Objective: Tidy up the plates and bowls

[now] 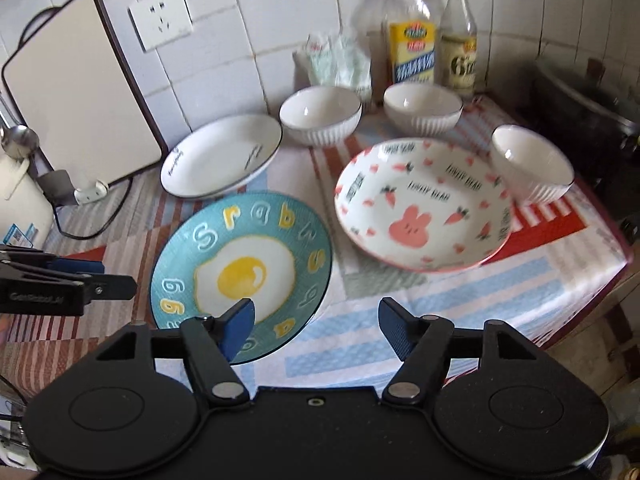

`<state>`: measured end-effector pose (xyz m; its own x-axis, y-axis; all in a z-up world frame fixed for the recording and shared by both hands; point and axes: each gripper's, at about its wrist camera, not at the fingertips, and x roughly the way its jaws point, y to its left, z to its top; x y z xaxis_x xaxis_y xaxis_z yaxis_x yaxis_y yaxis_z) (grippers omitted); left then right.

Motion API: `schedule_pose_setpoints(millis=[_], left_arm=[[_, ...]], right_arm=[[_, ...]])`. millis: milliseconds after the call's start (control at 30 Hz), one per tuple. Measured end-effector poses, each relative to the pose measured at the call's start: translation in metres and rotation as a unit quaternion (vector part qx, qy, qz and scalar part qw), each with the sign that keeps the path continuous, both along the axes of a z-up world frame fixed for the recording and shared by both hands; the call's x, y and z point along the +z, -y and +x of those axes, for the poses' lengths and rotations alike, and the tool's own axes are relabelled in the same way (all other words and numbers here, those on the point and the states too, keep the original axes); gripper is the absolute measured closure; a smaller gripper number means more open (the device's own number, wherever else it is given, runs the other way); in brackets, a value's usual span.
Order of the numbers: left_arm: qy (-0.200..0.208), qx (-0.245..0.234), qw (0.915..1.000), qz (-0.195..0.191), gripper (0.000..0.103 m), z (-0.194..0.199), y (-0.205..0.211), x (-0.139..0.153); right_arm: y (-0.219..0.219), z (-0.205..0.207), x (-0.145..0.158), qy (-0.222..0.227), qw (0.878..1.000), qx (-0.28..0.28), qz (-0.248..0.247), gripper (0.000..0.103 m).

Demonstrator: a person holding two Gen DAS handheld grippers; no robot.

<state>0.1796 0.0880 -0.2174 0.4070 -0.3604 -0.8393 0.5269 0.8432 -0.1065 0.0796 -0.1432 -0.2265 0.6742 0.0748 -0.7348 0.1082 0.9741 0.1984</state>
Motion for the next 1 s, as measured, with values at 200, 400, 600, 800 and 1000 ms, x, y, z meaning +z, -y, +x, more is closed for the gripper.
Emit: schedule_pose_setpoints(millis=[200,400,600,800,1000], left_arm=[[0.026,-0.033,0.9991,-0.003,0.037,-0.015,0.012,0.033],[0.042,-0.048,0.9979,-0.011,0.037,-0.02,0.035,0.06],[0.056,-0.05,0.997,-0.017,0.037,-0.027,0.07,0.082],[0.048,-0.042,0.9977,-0.022,0.037,-0.027,0.116,0.092],[0.051,-0.04,0.9978,-0.016,0.037,-0.017,0.16,0.089]], right_arm=[[0.014,-0.03,0.038,0.037,0.999,-0.017,-0.002,0.029],[0.033,-0.047,0.069,0.07,0.997,-0.006,-0.022,0.029],[0.058,-0.054,0.085,0.103,0.993,0.043,-0.04,0.03],[0.094,-0.045,0.09,0.114,0.99,0.063,-0.054,0.03],[0.13,-0.021,0.067,0.132,0.983,0.114,-0.055,0.03]])
